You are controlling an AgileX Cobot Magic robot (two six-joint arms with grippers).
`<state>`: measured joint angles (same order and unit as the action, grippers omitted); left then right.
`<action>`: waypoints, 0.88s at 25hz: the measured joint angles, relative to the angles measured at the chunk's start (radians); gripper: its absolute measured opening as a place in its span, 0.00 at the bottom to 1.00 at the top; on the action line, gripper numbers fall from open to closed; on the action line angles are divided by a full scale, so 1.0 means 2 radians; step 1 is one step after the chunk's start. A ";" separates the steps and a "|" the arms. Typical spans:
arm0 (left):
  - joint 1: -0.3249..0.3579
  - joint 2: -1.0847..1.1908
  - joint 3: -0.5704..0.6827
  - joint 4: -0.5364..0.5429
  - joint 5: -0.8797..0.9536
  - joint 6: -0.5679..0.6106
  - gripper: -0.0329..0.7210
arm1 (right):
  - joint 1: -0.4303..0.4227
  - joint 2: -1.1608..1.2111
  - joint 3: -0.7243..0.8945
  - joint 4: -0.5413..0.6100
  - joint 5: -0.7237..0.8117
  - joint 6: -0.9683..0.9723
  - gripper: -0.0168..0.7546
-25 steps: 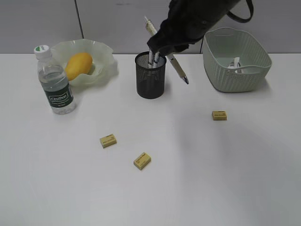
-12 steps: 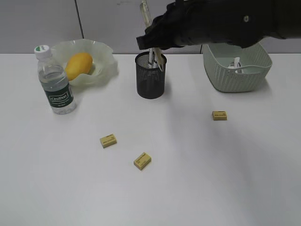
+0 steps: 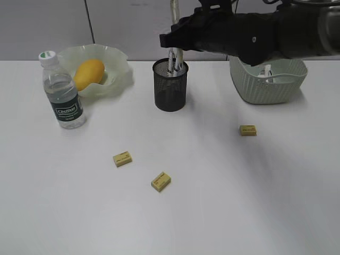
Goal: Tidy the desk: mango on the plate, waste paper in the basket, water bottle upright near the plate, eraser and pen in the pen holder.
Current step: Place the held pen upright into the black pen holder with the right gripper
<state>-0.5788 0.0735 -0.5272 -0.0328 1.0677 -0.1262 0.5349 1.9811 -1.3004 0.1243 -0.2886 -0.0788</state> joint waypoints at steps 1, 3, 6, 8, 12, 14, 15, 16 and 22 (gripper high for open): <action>0.000 0.000 0.000 0.000 0.000 0.000 0.36 | 0.000 0.006 -0.010 0.000 -0.001 0.000 0.17; 0.000 0.000 0.000 0.000 0.000 0.000 0.36 | 0.000 0.021 -0.028 -0.001 -0.001 0.000 0.17; 0.000 0.000 0.000 0.000 0.000 0.000 0.36 | 0.000 0.043 -0.053 -0.003 -0.001 -0.001 0.17; 0.000 0.000 0.000 0.000 0.000 0.000 0.36 | 0.000 0.056 -0.064 -0.003 -0.001 -0.003 0.17; 0.000 0.000 0.000 0.000 0.000 0.000 0.36 | 0.000 0.083 -0.084 -0.003 -0.001 -0.008 0.17; 0.000 0.000 0.000 0.000 0.000 0.000 0.36 | 0.000 0.093 -0.093 -0.003 0.002 -0.011 0.17; 0.000 0.000 0.000 0.000 0.000 0.000 0.36 | 0.000 0.097 -0.097 -0.003 0.005 -0.012 0.17; 0.000 0.000 0.000 0.000 0.000 0.000 0.36 | 0.000 0.098 -0.099 -0.003 0.008 -0.012 0.18; 0.000 0.000 0.000 0.000 0.000 0.000 0.36 | 0.000 0.098 -0.102 -0.003 0.041 -0.013 0.41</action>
<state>-0.5788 0.0735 -0.5272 -0.0328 1.0677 -0.1262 0.5349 2.1775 -1.5038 0.1175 -0.2076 -0.1044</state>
